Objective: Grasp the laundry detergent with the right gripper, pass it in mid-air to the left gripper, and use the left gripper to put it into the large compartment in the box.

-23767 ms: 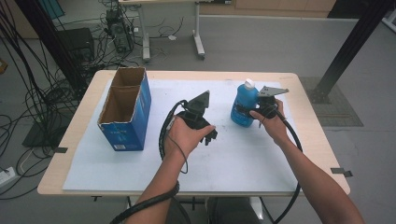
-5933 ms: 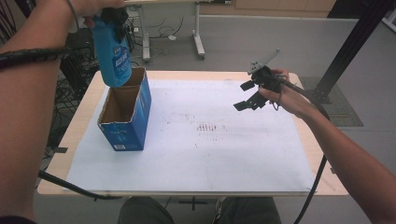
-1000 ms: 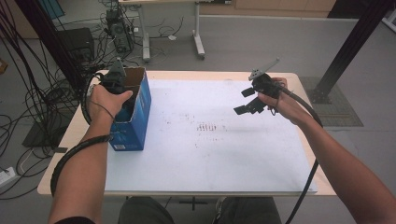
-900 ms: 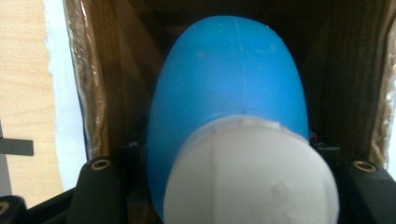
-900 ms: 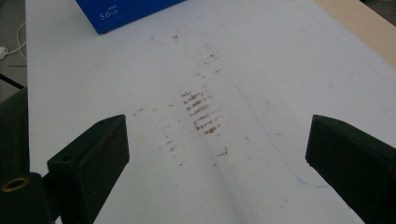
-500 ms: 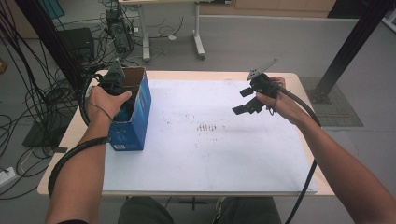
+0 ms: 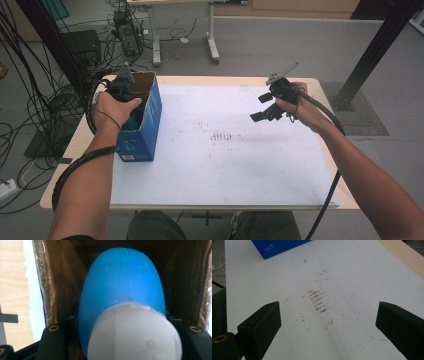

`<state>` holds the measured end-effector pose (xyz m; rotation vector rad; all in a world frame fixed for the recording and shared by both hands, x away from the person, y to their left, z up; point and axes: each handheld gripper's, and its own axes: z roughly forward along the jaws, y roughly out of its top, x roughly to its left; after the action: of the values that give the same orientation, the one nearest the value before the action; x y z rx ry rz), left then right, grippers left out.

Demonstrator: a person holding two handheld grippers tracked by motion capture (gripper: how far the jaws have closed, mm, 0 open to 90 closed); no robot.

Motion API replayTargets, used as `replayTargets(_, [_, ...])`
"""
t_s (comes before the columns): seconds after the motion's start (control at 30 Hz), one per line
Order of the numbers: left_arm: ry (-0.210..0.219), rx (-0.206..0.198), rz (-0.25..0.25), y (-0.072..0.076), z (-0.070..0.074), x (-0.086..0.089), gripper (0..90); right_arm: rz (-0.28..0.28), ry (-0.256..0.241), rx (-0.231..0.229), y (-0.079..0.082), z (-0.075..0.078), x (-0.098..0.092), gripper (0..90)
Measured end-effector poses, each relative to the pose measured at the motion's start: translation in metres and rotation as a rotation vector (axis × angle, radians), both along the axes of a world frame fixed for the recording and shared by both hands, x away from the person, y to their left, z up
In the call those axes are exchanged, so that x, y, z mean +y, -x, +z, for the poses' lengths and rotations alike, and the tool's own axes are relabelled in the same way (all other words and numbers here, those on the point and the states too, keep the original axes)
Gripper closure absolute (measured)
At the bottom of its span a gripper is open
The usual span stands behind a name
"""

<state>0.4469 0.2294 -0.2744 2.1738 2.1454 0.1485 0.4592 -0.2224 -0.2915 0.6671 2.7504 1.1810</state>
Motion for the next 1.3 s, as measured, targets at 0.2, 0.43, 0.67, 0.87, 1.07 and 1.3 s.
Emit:
replayTargets(0.2, [0.002, -0.003, 0.002, 0.0003, -0.0002, 0.0007, 37.2, 0.0, 0.002, -0.002, 0.0, 0.0011, -0.0002, 6.2])
replayTargets(0.43, [0.004, -0.003, 0.003, 0.0002, -0.0002, 0.0012, 37.2, 0.0, 0.003, -0.001, -0.0005, 0.0008, 0.0001, 6.2])
replayTargets(0.67, [0.001, -0.003, 0.0, 0.0001, -0.0002, 0.0005, 37.2, 0.002, 0.001, -0.001, -0.0006, 0.0005, 0.0002, 6.2])
replayTargets(0.87, [-0.001, -0.004, 0.0, 0.0006, -0.0002, 0.0003, 37.2, 0.0, 0.0, 0.0, 0.0002, -0.0001, -0.0014, 6.2])
replayTargets(1.07, [-0.002, -0.007, -0.001, 0.0011, -0.0003, 0.0001, 37.2, -0.003, 0.0, -0.002, 0.0011, 0.0006, -0.0029, 6.2])
replayTargets(1.3, [-0.001, -0.009, 0.0, 0.0014, -0.0004, 0.0005, 37.1, -0.006, -0.001, -0.001, 0.0017, 0.0007, -0.0037, 6.2])
